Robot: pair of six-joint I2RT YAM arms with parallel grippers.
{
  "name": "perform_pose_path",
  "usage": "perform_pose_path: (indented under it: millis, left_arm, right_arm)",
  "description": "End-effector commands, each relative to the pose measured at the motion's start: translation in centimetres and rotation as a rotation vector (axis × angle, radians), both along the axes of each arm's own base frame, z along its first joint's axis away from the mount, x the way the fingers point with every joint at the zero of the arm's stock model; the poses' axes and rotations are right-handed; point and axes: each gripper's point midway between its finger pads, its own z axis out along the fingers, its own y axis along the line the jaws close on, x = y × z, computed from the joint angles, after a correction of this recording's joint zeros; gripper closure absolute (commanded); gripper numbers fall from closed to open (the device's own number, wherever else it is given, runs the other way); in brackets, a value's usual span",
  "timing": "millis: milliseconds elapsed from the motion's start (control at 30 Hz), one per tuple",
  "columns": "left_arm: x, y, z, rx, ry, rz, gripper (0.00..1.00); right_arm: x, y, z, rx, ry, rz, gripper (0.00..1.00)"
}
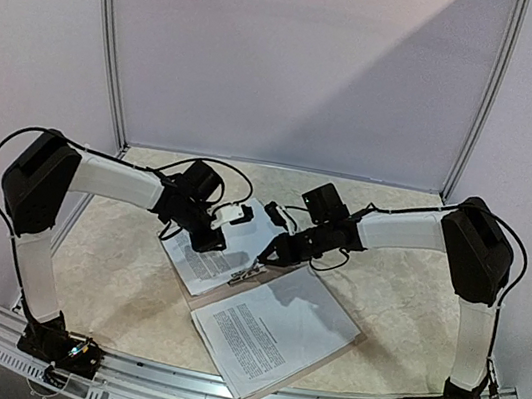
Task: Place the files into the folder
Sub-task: Clamp the file and folder together.
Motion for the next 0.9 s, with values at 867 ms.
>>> perform_pose_path:
  millis: [867]
  left_arm:
    - [-1.7, -0.5, -3.4, 0.03, 0.071, -0.046, 0.56]
  right_arm:
    - [-1.2, 0.8, 1.0, 0.007, -0.009, 0.036, 0.89]
